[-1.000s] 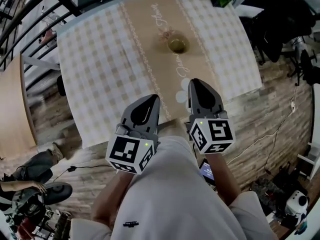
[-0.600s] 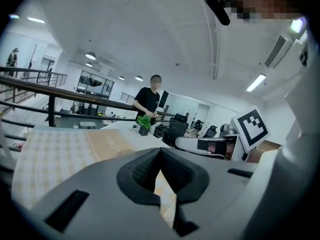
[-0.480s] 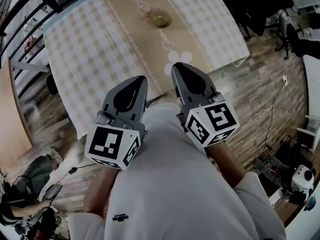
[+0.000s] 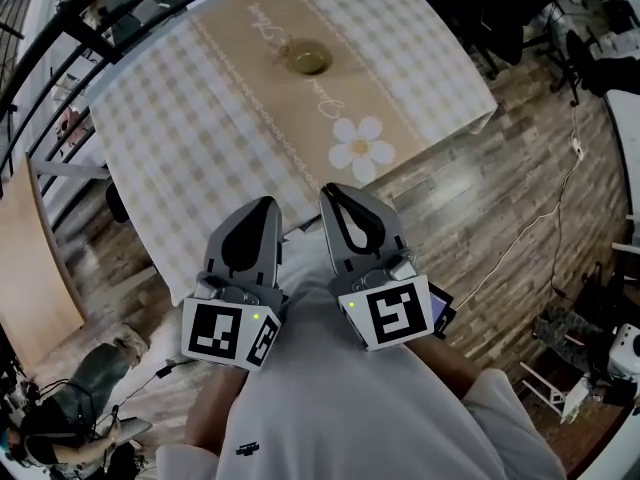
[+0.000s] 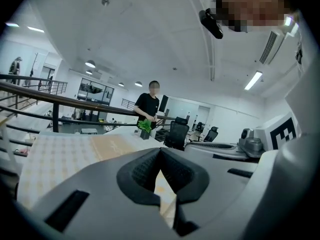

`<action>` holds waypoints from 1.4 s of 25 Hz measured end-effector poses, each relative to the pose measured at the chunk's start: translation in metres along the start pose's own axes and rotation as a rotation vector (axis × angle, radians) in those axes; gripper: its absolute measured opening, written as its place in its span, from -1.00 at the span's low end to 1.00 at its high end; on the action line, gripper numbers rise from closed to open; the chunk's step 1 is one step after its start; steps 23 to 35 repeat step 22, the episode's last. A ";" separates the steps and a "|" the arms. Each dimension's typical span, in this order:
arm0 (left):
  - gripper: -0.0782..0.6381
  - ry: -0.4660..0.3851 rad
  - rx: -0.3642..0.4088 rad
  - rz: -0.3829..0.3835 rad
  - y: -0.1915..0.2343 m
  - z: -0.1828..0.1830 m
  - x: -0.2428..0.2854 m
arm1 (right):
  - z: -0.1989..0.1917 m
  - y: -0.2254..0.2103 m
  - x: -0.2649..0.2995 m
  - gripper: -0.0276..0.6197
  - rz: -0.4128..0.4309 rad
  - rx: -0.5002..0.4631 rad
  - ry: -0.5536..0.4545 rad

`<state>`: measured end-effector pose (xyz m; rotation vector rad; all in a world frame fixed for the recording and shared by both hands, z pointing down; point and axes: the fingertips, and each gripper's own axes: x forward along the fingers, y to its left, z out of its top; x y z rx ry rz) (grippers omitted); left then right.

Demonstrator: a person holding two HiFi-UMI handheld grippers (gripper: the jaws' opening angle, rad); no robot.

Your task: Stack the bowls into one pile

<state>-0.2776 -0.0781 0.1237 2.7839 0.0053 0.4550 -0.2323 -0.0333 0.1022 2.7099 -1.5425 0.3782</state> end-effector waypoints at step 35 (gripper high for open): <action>-0.73 0.054 -0.071 0.003 0.004 -0.020 -0.005 | -0.029 0.011 -0.014 -0.80 0.038 -0.046 0.155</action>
